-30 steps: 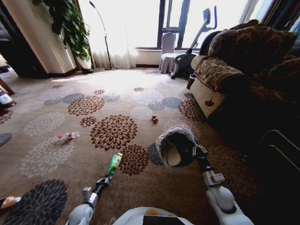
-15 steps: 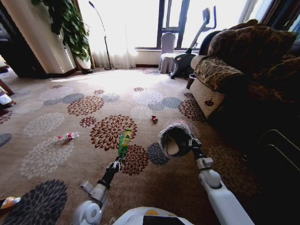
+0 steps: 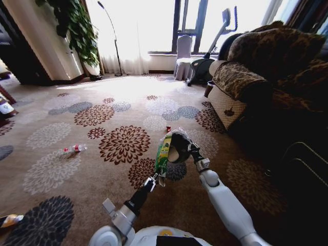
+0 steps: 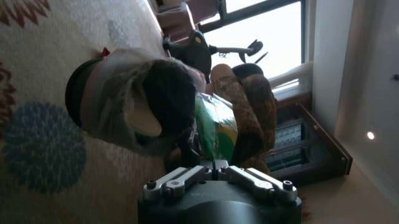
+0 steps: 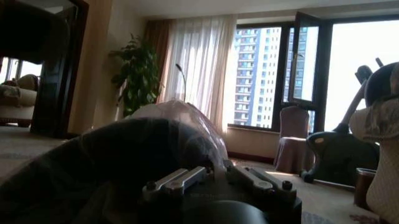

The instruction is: Pick up the trash from the ground and place it into the trash bin.

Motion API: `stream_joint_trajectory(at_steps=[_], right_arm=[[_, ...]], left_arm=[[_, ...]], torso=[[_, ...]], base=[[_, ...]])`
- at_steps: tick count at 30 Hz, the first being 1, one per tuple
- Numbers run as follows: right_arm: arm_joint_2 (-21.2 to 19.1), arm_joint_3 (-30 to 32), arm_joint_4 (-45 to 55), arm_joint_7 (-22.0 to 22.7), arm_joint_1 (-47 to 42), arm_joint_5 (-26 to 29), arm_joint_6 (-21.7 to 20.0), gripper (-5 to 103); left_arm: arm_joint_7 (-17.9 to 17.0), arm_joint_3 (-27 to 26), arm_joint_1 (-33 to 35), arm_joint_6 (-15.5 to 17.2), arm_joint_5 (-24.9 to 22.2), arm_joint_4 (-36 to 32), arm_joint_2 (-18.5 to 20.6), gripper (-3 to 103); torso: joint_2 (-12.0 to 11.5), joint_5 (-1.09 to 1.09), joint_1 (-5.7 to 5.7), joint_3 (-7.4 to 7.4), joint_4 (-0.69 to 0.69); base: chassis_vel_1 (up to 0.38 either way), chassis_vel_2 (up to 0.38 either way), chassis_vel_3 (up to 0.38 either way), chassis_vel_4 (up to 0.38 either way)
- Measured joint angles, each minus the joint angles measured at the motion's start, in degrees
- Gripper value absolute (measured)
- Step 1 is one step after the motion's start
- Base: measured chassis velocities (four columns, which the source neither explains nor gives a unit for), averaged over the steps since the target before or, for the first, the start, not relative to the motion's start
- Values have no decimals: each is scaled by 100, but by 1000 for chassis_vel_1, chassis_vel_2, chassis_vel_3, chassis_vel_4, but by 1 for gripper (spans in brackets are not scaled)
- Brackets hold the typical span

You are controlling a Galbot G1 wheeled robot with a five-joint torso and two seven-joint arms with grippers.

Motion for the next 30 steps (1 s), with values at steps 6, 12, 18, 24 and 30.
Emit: stream_joint_trajectory(at_steps=[6,12,18,24,30], right_arm=[[-9,-185,157,2,-133,-59,176,0],[-53,-289,271,3,-205,-96,314,0],[-99,-381,467,1,-341,-95,476,0],[-212,-342,763,2,-613,-97,555,0],[-384,-114,955,2,-861,-84,564,0]], left_arm=[[-227,379,-491,19,-506,748,-124,0],[-488,332,-1048,5,-1084,1011,-266,0],[-927,219,-1805,34,-1688,1293,-400,0],[-1224,146,-2448,69,-2142,1662,-581,8],[-1382,248,-2728,106,-2127,1939,-736,30]], torso=[[0,2,0,0,-1],[0,2,0,0,-1],[0,3,0,1,0],[0,3,0,1,-1],[0,3,0,1,-1]], base=[[0,0,0,0],[0,0,0,0],[0,0,0,0],[0,0,0,0],[0,0,0,0]])
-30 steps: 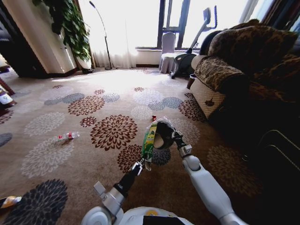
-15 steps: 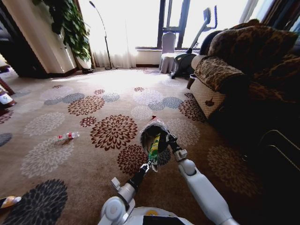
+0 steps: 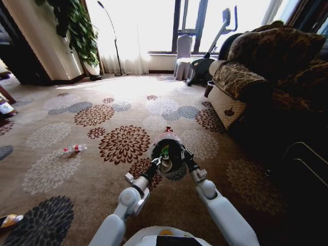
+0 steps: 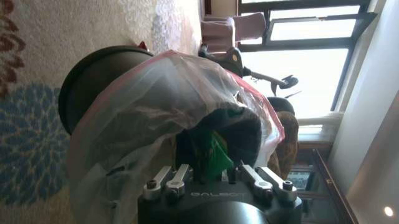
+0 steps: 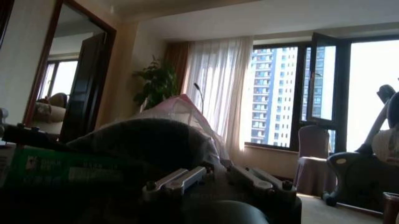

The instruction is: Pick up the trash from the ground and place it into the trash bin.

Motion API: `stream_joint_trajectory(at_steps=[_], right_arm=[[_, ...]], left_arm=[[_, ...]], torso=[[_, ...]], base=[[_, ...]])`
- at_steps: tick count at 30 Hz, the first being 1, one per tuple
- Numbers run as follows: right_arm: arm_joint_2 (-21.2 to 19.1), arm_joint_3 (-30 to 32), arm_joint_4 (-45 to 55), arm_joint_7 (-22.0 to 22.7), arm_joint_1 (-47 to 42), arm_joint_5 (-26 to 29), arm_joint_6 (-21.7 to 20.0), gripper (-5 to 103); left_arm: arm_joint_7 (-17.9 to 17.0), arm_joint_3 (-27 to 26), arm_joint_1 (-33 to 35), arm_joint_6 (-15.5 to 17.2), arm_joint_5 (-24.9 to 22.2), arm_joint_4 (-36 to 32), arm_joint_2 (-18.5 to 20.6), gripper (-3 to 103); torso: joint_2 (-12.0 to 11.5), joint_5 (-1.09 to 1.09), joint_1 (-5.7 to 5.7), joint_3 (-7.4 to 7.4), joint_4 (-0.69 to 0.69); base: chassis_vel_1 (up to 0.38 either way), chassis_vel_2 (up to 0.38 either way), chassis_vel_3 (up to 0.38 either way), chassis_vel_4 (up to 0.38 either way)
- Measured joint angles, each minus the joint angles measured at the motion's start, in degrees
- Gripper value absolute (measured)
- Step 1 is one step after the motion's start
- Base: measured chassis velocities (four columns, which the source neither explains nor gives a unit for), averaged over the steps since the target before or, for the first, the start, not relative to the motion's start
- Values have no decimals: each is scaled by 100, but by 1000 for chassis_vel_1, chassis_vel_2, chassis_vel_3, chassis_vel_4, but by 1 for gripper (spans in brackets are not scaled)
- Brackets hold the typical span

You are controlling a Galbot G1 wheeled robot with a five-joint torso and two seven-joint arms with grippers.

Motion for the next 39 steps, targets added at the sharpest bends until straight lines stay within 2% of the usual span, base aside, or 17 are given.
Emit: stream_joint_trajectory(at_steps=[2,4,5,7,9,11,13,14,17,18,22,24,26,28,32,34,39], right_arm=[[-42,73,40,1,-65,13,6,0],[-48,81,47,1,-75,18,7,0],[-59,106,76,1,-115,33,7,0],[-59,116,88,1,-137,36,8,0],[-58,124,128,1,-196,35,8,0],[-59,126,145,1,-226,32,8,0],[-79,143,223,0,-321,22,5,0],[-79,143,223,0,-321,22,5,0],[-88,190,314,-1,-427,6,1,0],[-88,190,314,-1,-427,6,1,0],[-121,377,514,0,-675,6,-25,0],[-125,405,537,-1,-713,6,-28,0],[-123,517,612,0,-867,9,-35,0],[-114,549,629,0,-913,9,-34,0],[-92,623,726,-1,-1075,-6,-45,0],[-85,714,806,-1,-1207,-41,-45,0],[-83,818,918,0,-1341,-57,-45,0]], left_arm=[[42,3,-20,5,116,43,-51,41],[47,-9,-34,6,126,53,-65,41],[87,-64,-121,21,218,109,-104,51],[127,-54,-159,45,342,124,-100,57],[322,102,-133,152,807,95,10,68],[419,204,-81,194,1025,55,67,68],[805,527,97,275,1870,-1,222,78],[805,527,97,275,1870,-1,222,78],[1305,781,229,122,2779,16,274,94],[1305,781,229,122,2779,16,274,94],[1846,729,402,-265,3650,-25,327,100],[1956,707,438,-361,3630,-70,339,100],[2112,640,468,-565,3306,-222,302,100],[2196,633,432,-670,3375,-204,256,100],[2376,615,359,-811,3987,-105,183,100],[2441,642,445,-885,4796,75,284,100],[2827,635,790,-1039,5244,17,462,100]], torso=[[0,0,0,0,0],[0,0,0,0,0],[0,0,0,0,1],[0,0,0,0,1],[0,0,0,0,1],[0,1,0,0,1],[0,-1,-1,-1,1],[0,-1,-1,-1,1],[0,-1,-1,-1,1],[0,-1,-1,-1,1],[0,-1,-1,-1,0],[0,-1,-1,-1,1],[0,0,-1,-1,1],[0,0,-1,-1,1],[0,0,-1,-1,0],[0,-1,-1,0,0],[0,-1,-1,-1,1]], base=[[0,0,0,0],[0,0,0,0],[0,0,0,0],[0,0,0,0],[0,0,0,0],[0,0,0,0],[0,0,0,0],[0,0,0,0],[0,0,0,0],[0,0,0,0],[0,0,0,0],[0,0,0,0],[0,0,0,0],[0,0,0,0],[0,0,0,0],[0,0,0,0],[0,0,0,0]])
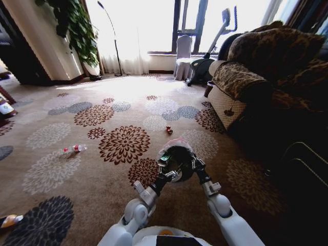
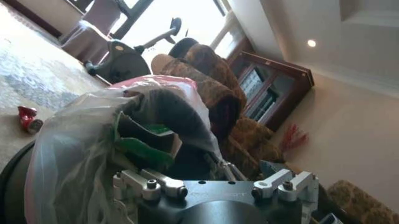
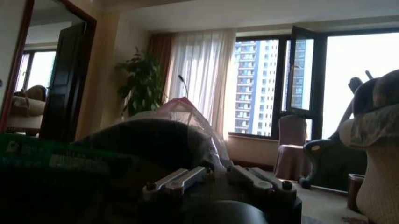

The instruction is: Pick up the trash from the ground and place it into the trash bin.

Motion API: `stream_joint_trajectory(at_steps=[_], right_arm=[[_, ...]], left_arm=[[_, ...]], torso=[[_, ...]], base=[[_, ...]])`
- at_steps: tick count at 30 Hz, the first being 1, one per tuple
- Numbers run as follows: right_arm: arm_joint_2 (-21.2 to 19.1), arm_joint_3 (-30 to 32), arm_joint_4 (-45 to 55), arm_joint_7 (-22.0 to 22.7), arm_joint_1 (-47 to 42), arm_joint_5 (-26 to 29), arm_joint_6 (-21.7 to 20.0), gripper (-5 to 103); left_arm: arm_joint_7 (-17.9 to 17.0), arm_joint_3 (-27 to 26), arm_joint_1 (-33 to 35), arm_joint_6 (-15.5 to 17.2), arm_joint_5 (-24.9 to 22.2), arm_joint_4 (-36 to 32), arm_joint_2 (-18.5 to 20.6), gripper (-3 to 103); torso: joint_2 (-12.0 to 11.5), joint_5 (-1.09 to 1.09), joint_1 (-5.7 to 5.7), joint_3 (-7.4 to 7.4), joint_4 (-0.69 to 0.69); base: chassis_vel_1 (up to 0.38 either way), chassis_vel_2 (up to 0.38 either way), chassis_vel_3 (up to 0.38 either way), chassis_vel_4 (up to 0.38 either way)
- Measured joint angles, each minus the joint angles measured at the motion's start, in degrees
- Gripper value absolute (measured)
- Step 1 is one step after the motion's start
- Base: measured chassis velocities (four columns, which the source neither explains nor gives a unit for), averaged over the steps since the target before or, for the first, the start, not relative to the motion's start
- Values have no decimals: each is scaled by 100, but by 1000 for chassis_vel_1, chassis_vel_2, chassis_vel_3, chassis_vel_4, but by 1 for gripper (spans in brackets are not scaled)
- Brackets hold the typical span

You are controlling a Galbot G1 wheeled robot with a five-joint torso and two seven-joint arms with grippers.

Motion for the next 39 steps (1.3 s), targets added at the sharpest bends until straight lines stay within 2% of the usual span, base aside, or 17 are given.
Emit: stream_joint_trajectory(at_steps=[2,3,5,8,9,10,13,18,23,27,29,30,33,34,36,37,39], right_arm=[[6,43,42,0,-30,-7,-2,0],[6,43,42,0,-30,-7,-2,0],[40,73,85,0,-53,-32,-59,0],[59,74,112,0,-83,-35,-113,0],[75,74,150,0,-121,-25,-190,0],[75,74,150,0,-121,-25,-190,0],[116,78,295,1,-177,154,-448,0],[96,79,478,1,-231,373,-814,0],[71,89,852,2,-269,864,-1496,0],[-58,287,1173,1,-411,1200,-2069,0],[-218,470,1316,0,-574,1416,-2577,0],[-218,470,1316,0,-574,1416,-2577,0],[-581,701,1564,9,-798,1873,-3401,0],[-581,701,1564,9,-798,1873,-3401,0],[-819,829,1800,3,-933,2187,-3793,0],[-819,829,1800,3,-933,2187,-3793,0],[-996,925,1977,2,-995,2391,-3893,0]], left_arm=[[363,-105,166,-200,279,-89,60,100],[363,-105,166,-200,279,-89,60,100],[865,-287,273,-438,662,-112,119,100],[1187,-391,312,-605,818,-117,140,100],[1556,-553,318,-819,970,-90,123,100],[1556,-553,318,-819,970,-90,123,100],[2103,-912,317,-1151,1279,-26,101,100],[2353,-1085,375,-1442,1502,-57,132,100],[2442,-1296,525,-1845,1673,-300,73,100],[2218,-1564,701,-2090,1630,-625,3,100],[1891,-1782,864,-2257,1586,-918,-45,100],[1891,-1782,864,-2257,1586,-918,-45,100],[997,-2052,1063,-2465,1547,-1345,-112,100],[997,-2052,1063,-2465,1547,-1345,-112,100],[380,-2276,1070,-2497,1518,-1445,-156,100],[380,-2276,1070,-2497,1518,-1445,-156,100],[-307,-2594,1016,-2500,1563,-1396,-196,100]], torso=[[0,2,0,0,0],[0,2,0,0,0],[0,0,0,0,0],[0,1,1,0,0],[0,0,1,0,0],[0,0,1,0,0],[0,0,1,0,-1],[0,0,1,0,0],[0,2,1,0,0],[0,1,1,0,1],[0,3,0,0,0],[0,3,0,0,0],[0,1,1,0,-2],[0,1,1,0,-2],[0,2,0,0,-2],[0,2,0,0,-2],[0,0,0,0,0]], base=[[0,0,0,0],[0,0,0,0],[0,0,0,0],[0,0,0,0],[0,0,0,0],[0,0,0,0],[0,0,0,0],[0,0,0,0],[0,0,0,0],[0,0,0,0],[0,0,0,0],[0,0,0,0],[0,0,0,0],[0,0,0,0],[0,0,0,0],[0,0,0,0],[0,0,0,0]])
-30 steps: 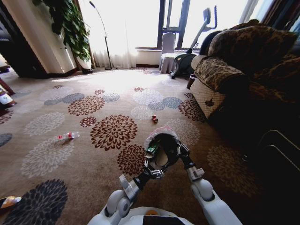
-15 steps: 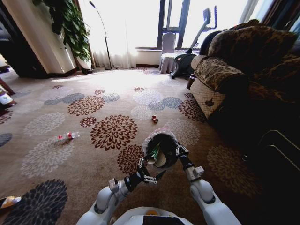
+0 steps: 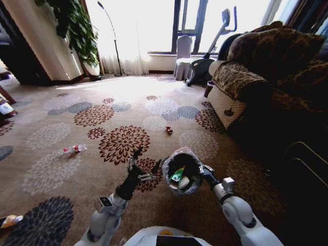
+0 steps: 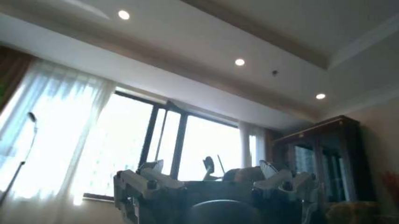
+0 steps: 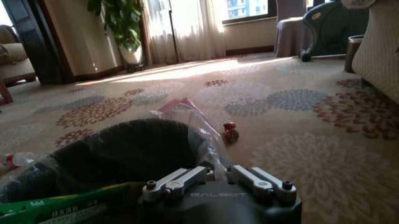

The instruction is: Pick up the trash from the ground and place it into the trash bin.

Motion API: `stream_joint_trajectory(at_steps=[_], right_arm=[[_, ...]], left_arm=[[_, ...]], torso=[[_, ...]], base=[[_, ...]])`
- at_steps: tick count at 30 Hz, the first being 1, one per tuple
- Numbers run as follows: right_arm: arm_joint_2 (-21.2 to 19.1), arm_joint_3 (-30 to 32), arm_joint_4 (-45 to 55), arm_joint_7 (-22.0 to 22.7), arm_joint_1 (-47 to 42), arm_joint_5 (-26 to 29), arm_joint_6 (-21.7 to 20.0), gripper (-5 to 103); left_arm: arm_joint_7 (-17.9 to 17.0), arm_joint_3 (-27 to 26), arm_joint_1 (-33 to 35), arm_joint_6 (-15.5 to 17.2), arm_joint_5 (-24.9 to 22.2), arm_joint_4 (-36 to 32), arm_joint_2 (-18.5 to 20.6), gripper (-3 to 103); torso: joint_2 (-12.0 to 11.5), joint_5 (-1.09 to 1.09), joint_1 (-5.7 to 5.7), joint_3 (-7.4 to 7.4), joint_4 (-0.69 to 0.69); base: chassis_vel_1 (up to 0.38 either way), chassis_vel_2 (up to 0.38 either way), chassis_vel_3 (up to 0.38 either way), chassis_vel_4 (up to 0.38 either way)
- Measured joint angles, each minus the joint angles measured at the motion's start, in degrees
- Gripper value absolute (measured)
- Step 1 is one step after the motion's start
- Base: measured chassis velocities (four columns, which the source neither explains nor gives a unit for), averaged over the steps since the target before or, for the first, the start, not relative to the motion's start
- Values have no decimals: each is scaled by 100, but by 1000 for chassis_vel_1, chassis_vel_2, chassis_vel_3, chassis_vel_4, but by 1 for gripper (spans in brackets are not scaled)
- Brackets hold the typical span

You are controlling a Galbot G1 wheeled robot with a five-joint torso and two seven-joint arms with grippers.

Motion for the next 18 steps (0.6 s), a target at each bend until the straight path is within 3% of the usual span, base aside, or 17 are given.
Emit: stream_joint_trajectory(at_steps=[1,2,4,5,6,8,9,10,13,18], right_arm=[[-73,59,119,2,-12,163,-25,0],[-73,59,119,2,-12,163,-25,0],[-144,100,273,3,-23,325,12,0],[-149,139,366,2,-30,376,63,0],[-149,139,366,2,-30,376,63,0],[-66,158,414,0,-19,189,362,0],[-6,145,430,1,-13,100,502,0],[-6,145,430,1,-13,100,502,0],[154,80,585,2,-42,-73,772,0],[292,-21,720,-1,-36,-242,954,0]], left_arm=[[-535,-291,-32,46,105,101,-8,100],[-535,-291,-32,46,105,101,-8,100],[-1325,-758,-46,311,470,309,6,100],[-1909,-1096,-13,727,693,454,40,100],[-1909,-1096,-13,727,693,454,40,100],[-2929,-1583,132,1753,495,622,109,100],[-3242,-1710,172,2029,317,673,110,100],[-3242,-1710,172,2029,317,673,110,100],[-3786,-2149,396,2766,-155,836,2,100],[-3924,-2493,526,2916,-205,1136,-163,100]], torso=[[-1,1,0,0,0],[-1,1,0,0,0],[-1,-1,0,0,0],[-1,-1,0,0,-1],[-1,-1,0,0,-1],[-1,0,0,0,2],[-1,0,0,0,2],[-1,0,0,0,2],[-1,-1,0,0,0],[0,0,0,0,1]], base=[[0,0,0,0],[0,0,0,0],[0,0,0,0],[0,0,0,0],[0,0,0,0],[0,0,0,0],[0,0,0,0],[0,0,0,0],[0,0,0,0],[0,0,0,0]])
